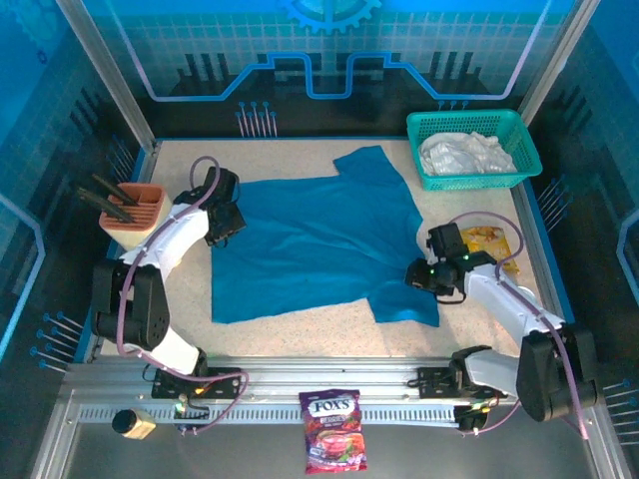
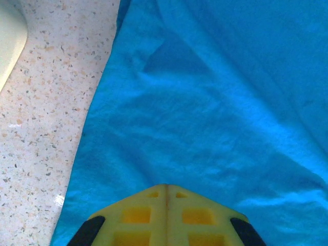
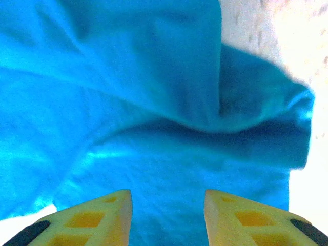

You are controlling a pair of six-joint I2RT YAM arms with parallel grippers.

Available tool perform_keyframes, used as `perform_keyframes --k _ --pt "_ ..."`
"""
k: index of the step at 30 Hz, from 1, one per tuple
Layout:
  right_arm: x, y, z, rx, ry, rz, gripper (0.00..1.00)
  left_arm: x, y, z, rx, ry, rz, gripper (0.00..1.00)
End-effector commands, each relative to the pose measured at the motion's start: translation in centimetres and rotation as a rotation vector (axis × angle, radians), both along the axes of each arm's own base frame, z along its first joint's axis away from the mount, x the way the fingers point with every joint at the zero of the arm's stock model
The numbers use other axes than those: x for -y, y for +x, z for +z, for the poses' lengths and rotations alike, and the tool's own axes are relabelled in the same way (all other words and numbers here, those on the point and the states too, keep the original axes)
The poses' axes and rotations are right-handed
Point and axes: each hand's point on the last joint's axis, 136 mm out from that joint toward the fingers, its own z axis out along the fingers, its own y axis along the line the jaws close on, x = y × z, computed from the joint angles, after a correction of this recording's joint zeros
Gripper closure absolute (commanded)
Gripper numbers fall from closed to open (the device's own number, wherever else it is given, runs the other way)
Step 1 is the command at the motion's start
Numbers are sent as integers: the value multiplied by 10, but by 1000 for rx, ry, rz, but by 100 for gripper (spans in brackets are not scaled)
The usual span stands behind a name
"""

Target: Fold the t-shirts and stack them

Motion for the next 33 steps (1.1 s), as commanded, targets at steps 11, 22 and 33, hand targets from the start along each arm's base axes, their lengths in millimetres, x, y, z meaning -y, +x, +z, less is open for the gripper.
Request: perform_keyframes --k 11,22,33 --pt "-33 -36 -43 -152 -62 -8 63 12 -22 -37 -87 -68 -26 100" --pt "-100 -58 -46 -161 -17 135 64 20 -17 -36 -83 -106 -58 100" --pt "-140 -41 -20 -118 -20 260 65 15 -32 -44 -131 -74 -68 100"
